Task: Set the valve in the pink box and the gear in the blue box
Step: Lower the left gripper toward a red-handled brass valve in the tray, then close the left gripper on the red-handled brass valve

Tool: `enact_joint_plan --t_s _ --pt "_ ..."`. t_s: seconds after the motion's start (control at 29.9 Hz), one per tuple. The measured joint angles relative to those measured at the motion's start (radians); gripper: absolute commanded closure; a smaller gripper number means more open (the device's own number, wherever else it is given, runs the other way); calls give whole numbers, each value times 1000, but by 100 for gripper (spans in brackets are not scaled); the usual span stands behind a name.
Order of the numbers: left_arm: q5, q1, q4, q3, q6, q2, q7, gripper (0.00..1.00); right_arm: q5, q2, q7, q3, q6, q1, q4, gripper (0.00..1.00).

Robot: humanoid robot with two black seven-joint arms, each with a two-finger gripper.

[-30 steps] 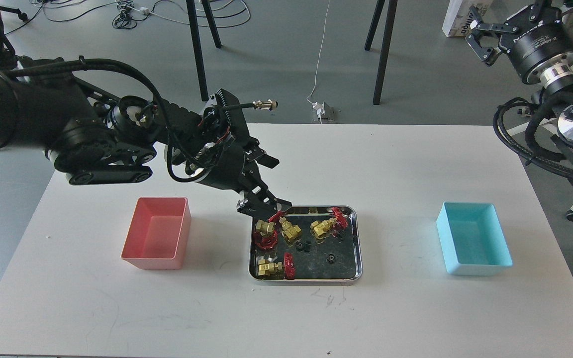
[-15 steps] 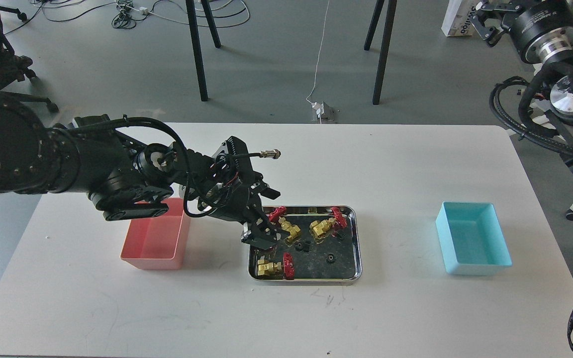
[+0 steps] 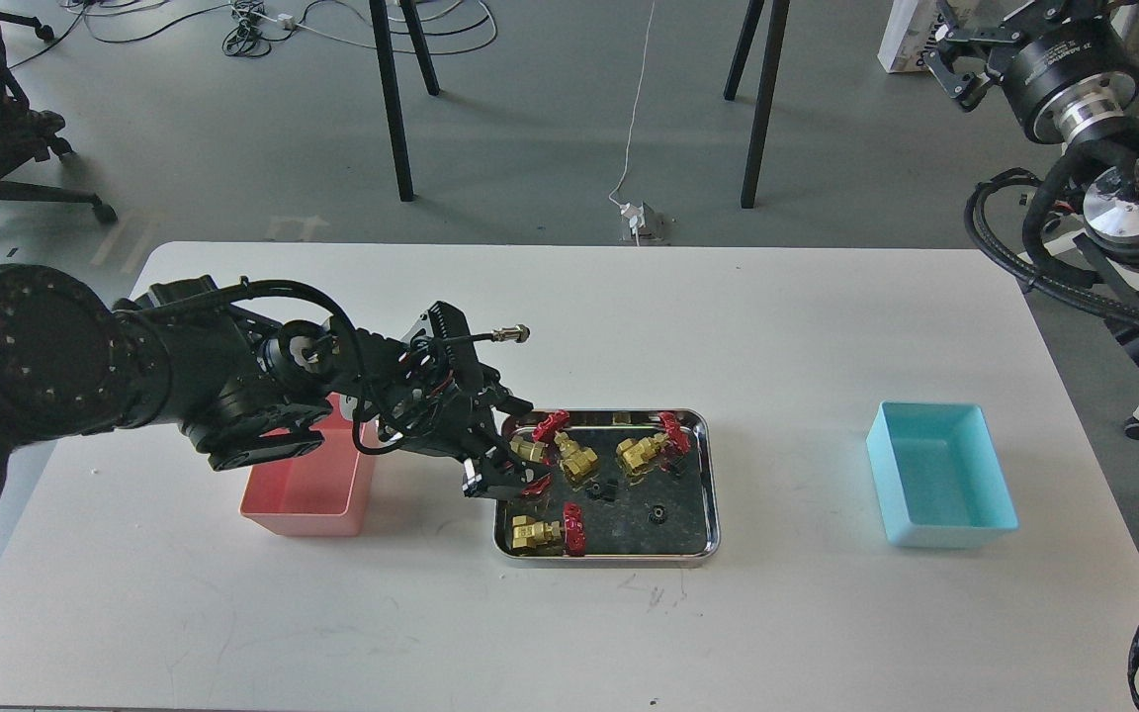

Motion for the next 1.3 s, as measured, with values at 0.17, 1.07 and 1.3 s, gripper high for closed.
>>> enact_joint_plan --t_s 0.17,1.07,1.3 --pt "3 44 36 -3 0 0 0 28 0 0 0 -1 -1 -3 0 0" --pt "20 73 88 -2 17 -2 0 72 0 0 0 -2 -1 -49 0 0" --pt "41 72 86 -5 20 1 0 77 0 0 0 -1 -1 -60 0 0"
